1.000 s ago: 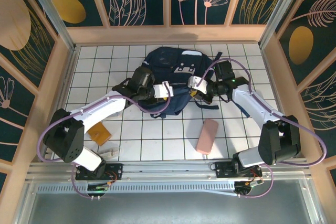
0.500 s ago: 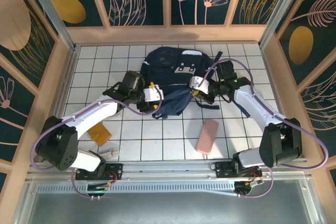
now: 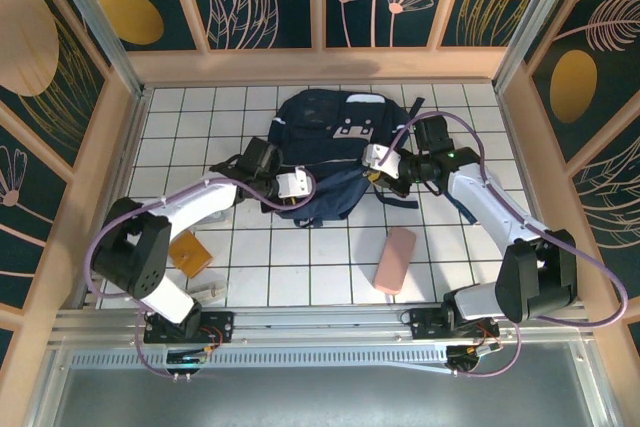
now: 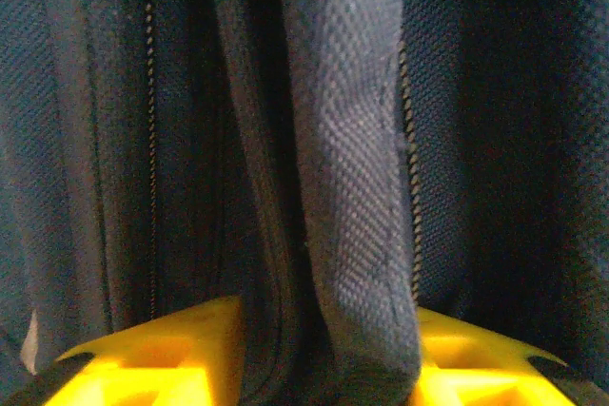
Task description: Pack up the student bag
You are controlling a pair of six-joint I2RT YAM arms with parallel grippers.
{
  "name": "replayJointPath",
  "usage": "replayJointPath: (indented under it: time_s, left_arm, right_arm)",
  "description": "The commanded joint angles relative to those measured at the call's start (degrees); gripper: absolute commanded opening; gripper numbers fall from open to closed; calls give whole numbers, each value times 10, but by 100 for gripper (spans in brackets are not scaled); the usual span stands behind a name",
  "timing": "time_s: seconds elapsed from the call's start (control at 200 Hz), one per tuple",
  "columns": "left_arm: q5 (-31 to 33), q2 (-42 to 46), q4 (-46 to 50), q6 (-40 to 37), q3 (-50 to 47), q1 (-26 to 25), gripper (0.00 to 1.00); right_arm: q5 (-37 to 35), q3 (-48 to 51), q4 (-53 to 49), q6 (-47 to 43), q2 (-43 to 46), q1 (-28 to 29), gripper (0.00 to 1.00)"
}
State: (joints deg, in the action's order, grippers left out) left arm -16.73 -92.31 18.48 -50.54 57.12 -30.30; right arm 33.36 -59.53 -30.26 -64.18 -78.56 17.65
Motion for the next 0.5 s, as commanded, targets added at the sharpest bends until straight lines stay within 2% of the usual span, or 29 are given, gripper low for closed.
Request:
replayJointPath:
  time_s: [0.0,0.035,0.15,0.285,0.335,0.41,0.495]
  left_arm:
    - [-33,-17,23,-2,35,3,15]
    - [-43,-20,41,-2,47,3,0]
    - [-82,-8,52,35,81,3,0]
    - [-105,20,16,143,115,3,0]
    - [-98,27,15,167,126,-2,0]
    - [-88,36,15,178,132,-14,0]
    - [-104,40,18,210,147,-21,0]
  right_arm:
    - [2,-12,34,14,26,-5,0]
    - [-4,-8,43,20,27,-6,0]
    - [-18,8,78,59,29,-5,0]
    - [-34,20,100,134,35,9,0]
    - [-39,9,85,172,33,17,0]
    - [-52,-37,9,252,17,26,0]
    - [-132,-61,-42,345,12,63,0]
